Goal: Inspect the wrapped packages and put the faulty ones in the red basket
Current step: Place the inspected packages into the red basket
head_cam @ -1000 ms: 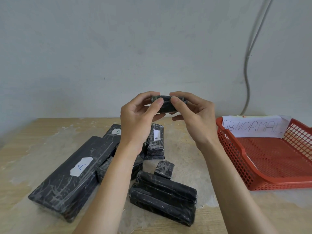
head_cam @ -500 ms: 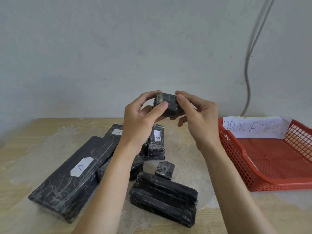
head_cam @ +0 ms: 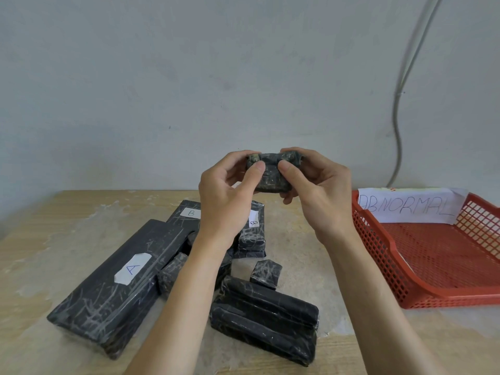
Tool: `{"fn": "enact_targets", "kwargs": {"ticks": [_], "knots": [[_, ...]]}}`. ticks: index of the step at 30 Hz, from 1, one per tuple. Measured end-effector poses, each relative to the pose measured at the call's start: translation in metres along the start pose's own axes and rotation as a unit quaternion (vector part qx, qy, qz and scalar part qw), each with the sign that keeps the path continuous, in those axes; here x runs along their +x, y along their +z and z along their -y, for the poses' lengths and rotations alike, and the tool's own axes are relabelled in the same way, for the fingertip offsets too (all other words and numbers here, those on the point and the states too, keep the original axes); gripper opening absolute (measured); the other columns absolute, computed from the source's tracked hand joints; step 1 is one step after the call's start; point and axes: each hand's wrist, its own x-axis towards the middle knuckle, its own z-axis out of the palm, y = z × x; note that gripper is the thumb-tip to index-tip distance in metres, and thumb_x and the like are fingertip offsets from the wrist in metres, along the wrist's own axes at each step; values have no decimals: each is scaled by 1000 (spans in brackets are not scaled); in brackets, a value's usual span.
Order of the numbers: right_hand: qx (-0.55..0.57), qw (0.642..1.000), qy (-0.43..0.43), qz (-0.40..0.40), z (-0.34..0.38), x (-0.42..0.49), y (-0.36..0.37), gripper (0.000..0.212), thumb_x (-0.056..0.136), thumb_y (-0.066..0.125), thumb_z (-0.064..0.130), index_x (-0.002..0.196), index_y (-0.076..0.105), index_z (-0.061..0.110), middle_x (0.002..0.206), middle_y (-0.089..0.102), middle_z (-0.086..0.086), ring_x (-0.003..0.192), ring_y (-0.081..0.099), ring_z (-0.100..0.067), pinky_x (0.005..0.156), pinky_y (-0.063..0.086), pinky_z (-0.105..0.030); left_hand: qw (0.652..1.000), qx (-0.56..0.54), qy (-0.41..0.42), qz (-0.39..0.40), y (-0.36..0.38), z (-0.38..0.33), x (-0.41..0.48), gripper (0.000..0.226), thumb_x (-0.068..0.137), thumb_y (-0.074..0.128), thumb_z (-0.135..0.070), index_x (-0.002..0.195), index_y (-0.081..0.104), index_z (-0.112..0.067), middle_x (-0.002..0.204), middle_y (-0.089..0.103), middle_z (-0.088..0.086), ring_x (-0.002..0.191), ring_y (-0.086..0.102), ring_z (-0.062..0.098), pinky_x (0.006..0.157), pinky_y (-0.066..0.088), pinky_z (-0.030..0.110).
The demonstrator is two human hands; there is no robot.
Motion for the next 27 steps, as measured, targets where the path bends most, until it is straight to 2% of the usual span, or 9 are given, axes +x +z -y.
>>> {"fn": "enact_targets", "kwargs": {"ticks": [6,11,17,21,24,27], "knots": [[4,1000,5,15,5,1,-3,15,98,75,8,111,77,15,84,79,-14,59,68,-26,57,57,-33,999,20,42,-3,1,3,1,12,92,74,-32,102,77,-36,97,80,-3,98,77,22,94,62,53],[20,1000,7,0,5,1,-2,13,97,77,7,106,78,16,78,80,-8,53,65,-22,56,56,-31,999,-5,20,46,-5,-2,3,14,91,76,-29,105,79,-27,100,80,4,101,77,26,93,63,55],[21,999,20,23,9,0,-1,11,99,74,10,108,77,16,84,81,-6,66,76,-23,58,59,-30,998,21,44,27,-7,0,5,18,87,79,-27,105,79,-29,97,80,2,97,76,30,92,62,56],[24,1000,4,-3,8,0,0,13,99,73,7,99,79,19,77,80,-8,57,70,-23,55,57,-30,998,0,27,51,-5,0,4,17,88,78,-29,105,78,-30,100,80,1,101,76,30,92,63,56],[32,999,15,8,12,-1,0,10,99,74,10,105,78,17,83,81,-7,62,72,-22,58,58,-30,998,-21,17,63,-8,0,5,22,87,79,-25,109,78,-25,105,80,5,105,75,33,95,62,56],[26,998,25,49,13,-1,-1,20,95,77,8,113,76,17,89,81,-8,68,74,-22,62,59,-30,999,-29,16,31,-8,1,6,22,85,81,-23,106,79,-23,102,81,6,101,77,33,95,62,57]]}}
